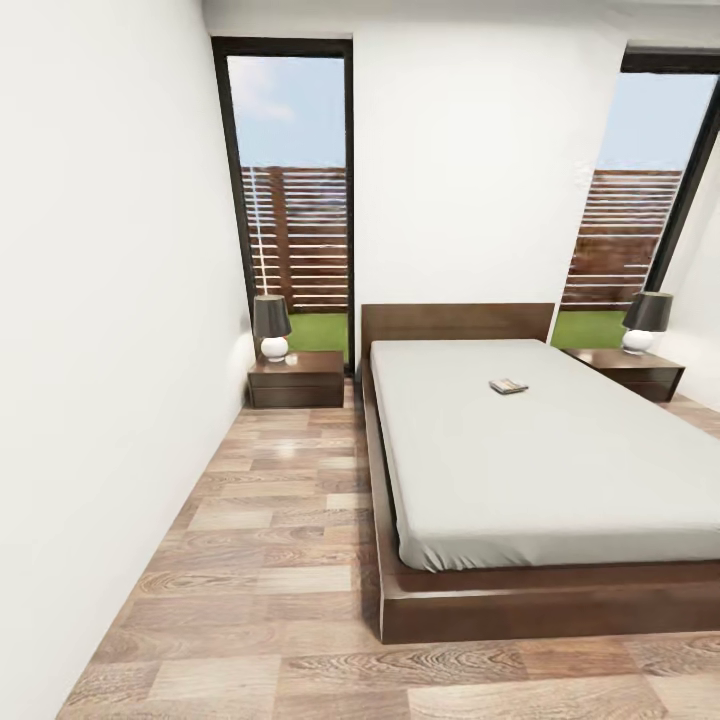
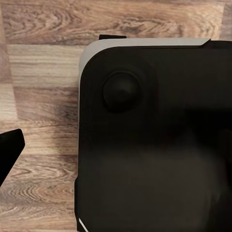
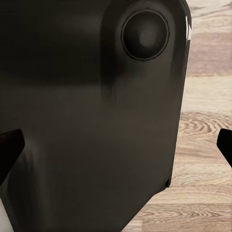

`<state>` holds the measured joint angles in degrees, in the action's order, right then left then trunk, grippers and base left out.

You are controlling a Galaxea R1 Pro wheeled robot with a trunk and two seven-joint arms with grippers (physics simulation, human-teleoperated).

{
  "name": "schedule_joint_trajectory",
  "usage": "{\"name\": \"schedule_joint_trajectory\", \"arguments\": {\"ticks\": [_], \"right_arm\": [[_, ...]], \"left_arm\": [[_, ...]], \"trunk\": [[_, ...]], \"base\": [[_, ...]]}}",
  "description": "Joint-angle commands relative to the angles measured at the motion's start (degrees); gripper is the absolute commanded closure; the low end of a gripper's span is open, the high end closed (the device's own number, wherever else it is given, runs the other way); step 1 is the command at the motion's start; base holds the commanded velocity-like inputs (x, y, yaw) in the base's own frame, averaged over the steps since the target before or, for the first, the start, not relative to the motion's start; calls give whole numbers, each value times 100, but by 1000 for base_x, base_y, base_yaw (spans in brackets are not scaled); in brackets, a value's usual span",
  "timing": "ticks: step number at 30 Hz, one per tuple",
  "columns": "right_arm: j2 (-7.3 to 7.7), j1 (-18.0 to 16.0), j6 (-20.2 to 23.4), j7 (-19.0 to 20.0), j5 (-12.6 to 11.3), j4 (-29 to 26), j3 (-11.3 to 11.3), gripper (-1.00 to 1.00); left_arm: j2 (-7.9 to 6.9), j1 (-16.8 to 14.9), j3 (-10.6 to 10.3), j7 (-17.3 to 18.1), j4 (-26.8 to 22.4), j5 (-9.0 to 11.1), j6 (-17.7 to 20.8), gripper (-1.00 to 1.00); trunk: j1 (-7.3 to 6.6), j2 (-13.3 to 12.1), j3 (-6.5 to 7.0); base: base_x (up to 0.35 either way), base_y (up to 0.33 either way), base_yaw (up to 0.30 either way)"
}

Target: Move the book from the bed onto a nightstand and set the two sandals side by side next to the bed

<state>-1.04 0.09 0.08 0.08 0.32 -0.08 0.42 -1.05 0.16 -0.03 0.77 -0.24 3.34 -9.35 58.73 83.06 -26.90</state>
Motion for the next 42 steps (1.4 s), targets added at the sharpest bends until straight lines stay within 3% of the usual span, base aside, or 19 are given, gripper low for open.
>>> {"name": "schedule_joint_trajectory", "arguments": {"ticks": [1,42], "right_arm": [[1,0,1,1,3,-1,3,-100],[16,0,1,6,3,-1,2,-100]], "left_arm": [[0,1,-3,9,-2,35,-14,-100],[8,1,3,11,-2,26,-13,-100]], "trunk": [[0,2,-3],[0,2,-3]], "base": [[-4,0,0],[-21,-2,0]]}}
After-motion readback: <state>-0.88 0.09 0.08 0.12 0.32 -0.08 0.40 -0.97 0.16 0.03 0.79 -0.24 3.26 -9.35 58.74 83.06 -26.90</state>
